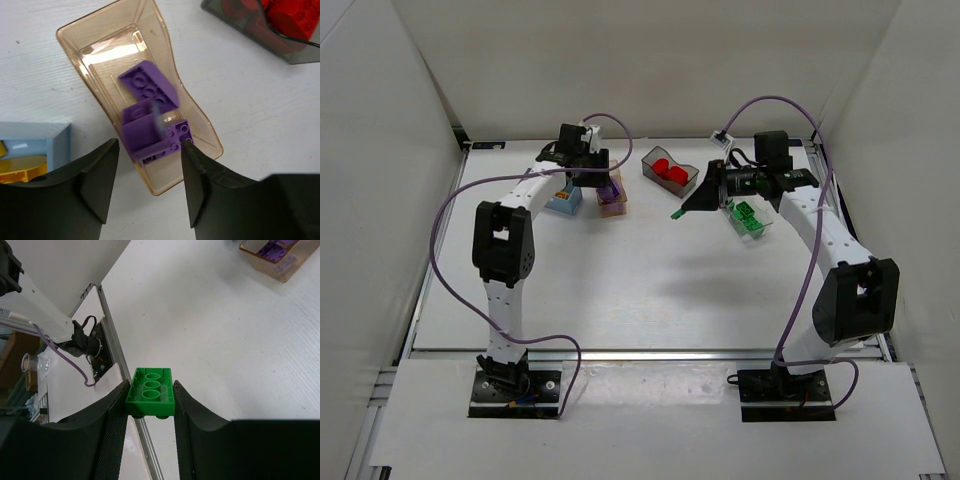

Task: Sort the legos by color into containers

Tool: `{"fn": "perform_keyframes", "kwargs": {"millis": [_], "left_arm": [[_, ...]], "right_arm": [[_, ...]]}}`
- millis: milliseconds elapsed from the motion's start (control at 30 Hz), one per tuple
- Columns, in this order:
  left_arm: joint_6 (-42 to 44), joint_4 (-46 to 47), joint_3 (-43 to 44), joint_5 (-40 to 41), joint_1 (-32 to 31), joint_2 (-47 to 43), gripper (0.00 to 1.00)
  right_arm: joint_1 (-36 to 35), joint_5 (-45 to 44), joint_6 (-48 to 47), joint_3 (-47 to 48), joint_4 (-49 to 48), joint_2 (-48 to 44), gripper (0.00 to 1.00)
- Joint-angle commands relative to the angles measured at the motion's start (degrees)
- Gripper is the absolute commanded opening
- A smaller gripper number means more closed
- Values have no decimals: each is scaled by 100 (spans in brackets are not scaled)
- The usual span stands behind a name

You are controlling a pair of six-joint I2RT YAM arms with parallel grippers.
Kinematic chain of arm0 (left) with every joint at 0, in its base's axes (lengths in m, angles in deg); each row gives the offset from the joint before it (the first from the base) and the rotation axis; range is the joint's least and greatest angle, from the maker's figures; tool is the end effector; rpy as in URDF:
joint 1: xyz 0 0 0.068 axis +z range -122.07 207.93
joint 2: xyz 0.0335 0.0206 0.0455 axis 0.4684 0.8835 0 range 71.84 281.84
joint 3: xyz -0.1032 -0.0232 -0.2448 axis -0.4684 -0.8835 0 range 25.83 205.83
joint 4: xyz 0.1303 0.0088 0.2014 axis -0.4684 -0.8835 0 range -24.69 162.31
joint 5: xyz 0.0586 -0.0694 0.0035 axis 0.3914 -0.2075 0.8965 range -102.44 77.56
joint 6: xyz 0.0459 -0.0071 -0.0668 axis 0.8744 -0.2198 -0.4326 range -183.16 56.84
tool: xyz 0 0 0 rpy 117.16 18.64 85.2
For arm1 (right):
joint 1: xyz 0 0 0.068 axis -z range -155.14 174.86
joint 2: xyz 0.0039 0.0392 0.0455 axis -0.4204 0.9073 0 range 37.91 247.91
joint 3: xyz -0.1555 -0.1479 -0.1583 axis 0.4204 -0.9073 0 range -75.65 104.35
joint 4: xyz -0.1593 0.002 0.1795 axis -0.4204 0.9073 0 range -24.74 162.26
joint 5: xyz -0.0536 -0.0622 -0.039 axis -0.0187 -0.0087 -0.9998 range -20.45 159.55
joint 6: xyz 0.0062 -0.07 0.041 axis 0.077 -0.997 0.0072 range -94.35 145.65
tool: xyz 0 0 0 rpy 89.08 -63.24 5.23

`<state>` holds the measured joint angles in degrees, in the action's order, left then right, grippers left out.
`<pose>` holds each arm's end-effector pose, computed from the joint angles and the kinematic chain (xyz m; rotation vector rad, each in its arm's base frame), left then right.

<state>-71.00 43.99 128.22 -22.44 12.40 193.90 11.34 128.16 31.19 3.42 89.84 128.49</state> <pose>0.4612 -0.1409 0.2070 0.2443 2.4175 -0.3969 0.3181 0.1384 0.3204 -0.7247 1.9997 1.3046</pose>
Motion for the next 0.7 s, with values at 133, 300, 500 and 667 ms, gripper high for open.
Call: {"fn": "perform_keyframes", "kwargs": {"millis": [133,300,500,667], "left_arm": [[-78,186,396,-792,-82,-288,70],[-481,658,458,-1188,-29,-1146,71],[-203,100,1133,-1804,155,-1606,80],[115,-394,776,-1917,339,-2036,81]], "right_arm": [[148,-130,-290,39,82,-296,0],[455,-910,-483,-146,126,-541,0],[745,-3257,-1414,-190,442,-569,0],[912,-3971,-2127,-111,609,-95,0]]}}
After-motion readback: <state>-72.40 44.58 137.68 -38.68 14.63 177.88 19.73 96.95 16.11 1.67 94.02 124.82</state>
